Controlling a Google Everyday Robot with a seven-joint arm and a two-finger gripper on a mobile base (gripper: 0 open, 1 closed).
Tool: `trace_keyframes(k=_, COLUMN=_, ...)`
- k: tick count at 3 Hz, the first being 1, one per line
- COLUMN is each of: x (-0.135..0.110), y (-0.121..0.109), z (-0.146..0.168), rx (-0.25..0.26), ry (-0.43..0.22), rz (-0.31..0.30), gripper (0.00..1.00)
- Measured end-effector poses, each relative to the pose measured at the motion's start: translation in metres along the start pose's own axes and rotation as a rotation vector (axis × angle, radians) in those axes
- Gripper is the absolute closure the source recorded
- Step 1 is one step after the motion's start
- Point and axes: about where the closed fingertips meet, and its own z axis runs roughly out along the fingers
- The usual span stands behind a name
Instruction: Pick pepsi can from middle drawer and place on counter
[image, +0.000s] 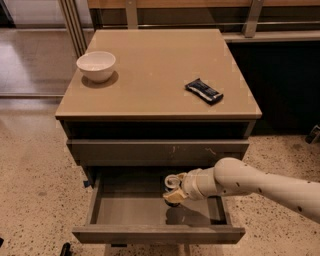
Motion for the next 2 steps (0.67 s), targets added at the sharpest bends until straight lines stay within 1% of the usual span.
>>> trace_keyframes(k=1, x=0.0, y=0.0, z=0.0, rx=0.0, ry=0.0, rz=0.0, gripper=1.0)
trace_keyframes(k=2, x=-0.022, y=-0.002, z=-0.026, rx=-0.013, ry=-0.067, rz=0.04, gripper=1.0)
